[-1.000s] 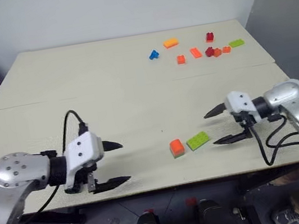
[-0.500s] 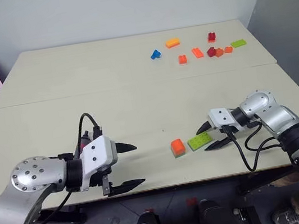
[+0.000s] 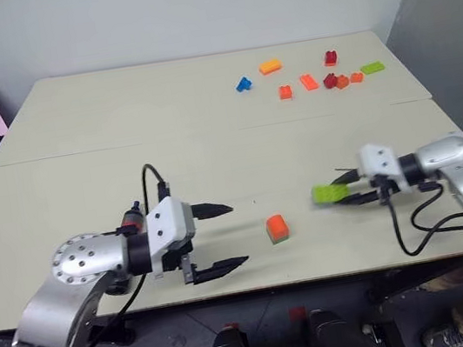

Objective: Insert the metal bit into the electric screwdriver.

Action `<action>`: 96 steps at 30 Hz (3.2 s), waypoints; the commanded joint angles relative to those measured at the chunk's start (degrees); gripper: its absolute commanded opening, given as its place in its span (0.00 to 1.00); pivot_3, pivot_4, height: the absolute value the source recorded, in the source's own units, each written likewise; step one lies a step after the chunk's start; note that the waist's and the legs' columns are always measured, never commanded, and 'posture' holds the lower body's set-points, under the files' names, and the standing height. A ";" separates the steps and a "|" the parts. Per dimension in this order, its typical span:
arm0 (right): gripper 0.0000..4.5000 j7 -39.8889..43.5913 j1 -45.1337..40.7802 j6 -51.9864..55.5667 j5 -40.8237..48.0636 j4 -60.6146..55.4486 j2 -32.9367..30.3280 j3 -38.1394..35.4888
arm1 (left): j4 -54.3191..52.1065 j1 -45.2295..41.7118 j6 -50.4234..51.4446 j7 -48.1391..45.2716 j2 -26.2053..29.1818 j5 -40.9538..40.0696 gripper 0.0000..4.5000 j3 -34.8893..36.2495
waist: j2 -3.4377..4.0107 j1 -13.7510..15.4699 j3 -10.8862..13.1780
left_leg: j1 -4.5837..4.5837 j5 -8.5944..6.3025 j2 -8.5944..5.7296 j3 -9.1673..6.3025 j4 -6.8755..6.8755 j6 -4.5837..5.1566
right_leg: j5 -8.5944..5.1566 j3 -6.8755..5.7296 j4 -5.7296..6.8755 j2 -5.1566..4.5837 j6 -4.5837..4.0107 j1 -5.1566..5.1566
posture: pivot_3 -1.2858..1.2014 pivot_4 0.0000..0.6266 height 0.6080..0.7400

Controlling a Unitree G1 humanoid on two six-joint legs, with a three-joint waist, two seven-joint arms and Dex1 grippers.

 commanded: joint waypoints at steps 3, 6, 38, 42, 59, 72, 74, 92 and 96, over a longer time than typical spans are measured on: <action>0.32 -20.82 5.81 6.71 -1.08 -0.71 -0.12 -15.08 | 2.13 -3.99 -4.62 2.41 -5.80 1.85 1.00 -3.21 | 0.00 -0.01 -0.01 | 0.00 0.00 0.00 0.00 0.01 0.00 | 0.05 0.01 0.02 0.00 0.08 0.00 | 0.52 0.24 1.00; 0.32 -32.94 5.69 8.94 -3.80 2.66 2.57 -18.04 | 3.55 -5.91 -4.90 1.89 -7.56 1.61 1.00 -4.27 | -0.01 -0.13 -0.02 | 0.01 0.01 -0.01 0.01 0.04 0.01 | 0.08 0.04 0.03 0.02 0.14 0.01 | 0.52 0.24 1.00; 1.00 -3.60 3.50 16.84 11.47 -27.13 -0.60 4.37 | 0.17 5.86 -3.92 -5.00 8.65 2.85 1.00 2.52 | 0.09 -1.93 -0.02 | 0.39 0.03 0.19 0.22 -0.10 0.06 | -0.05 0.56 0.08 0.32 -0.12 0.04 | 0.52 0.24 1.00; 1.00 1.66 -2.42 13.94 8.15 -22.47 3.08 12.89 | -0.44 6.85 -4.87 -4.02 8.17 3.45 1.00 2.31 | -0.02 -1.12 -0.01 | 0.34 0.03 0.05 0.35 -0.04 0.06 | -0.05 0.71 -0.06 0.19 -0.11 0.05 | 0.52 0.24 1.00; 0.64 7.07 -10.43 4.89 0.62 -5.34 16.02 22.92 | -2.10 7.62 -4.20 -2.91 7.92 3.42 1.00 2.10 | -0.03 -0.80 0.00 | 0.31 0.02 0.09 0.61 -0.11 0.07 | -0.03 0.88 -0.01 0.23 -0.06 -0.08 | 0.52 0.24 1.00; 0.31 -4.54 -3.10 10.22 5.77 -13.24 14.47 8.44 | -2.39 3.52 -1.24 -0.13 3.33 0.33 1.00 0.66 | -0.03 -0.40 0.00 | 0.31 0.02 0.09 0.64 -0.10 0.07 | -0.03 0.92 0.00 0.23 -0.04 -0.08 | 0.52 0.24 1.00; 0.31 -11.15 0.14 11.99 6.56 -14.23 13.09 0.35 | -2.51 1.24 -0.62 2.39 -0.16 -0.36 1.00 -0.48 | -0.04 -0.17 -0.01 | 0.31 0.02 0.08 0.65 -0.10 0.07 | -0.02 0.93 0.00 0.23 -0.03 -0.07 | 0.52 0.24 1.00; 0.31 -45.37 1.72 13.04 1.23 1.10 13.12 -20.76 | 2.95 -7.70 -3.03 2.39 -8.26 2.82 1.00 -8.82 | -0.09 -1.89 -0.02 | 0.44 0.03 0.02 1.01 -0.07 0.09 | 0.12 1.39 -0.03 0.26 0.20 -0.02 | 0.52 0.24 1.00; 0.31 -45.76 -2.78 12.03 0.55 6.78 12.81 -19.39 | 3.51 -8.42 -3.49 2.53 -9.02 3.45 1.00 -9.13 | -0.08 -1.92 -0.01 | 0.44 0.03 0.03 1.01 -0.09 0.09 | 0.13 1.41 -0.05 0.30 0.21 -0.03 | 0.52 0.24 1.00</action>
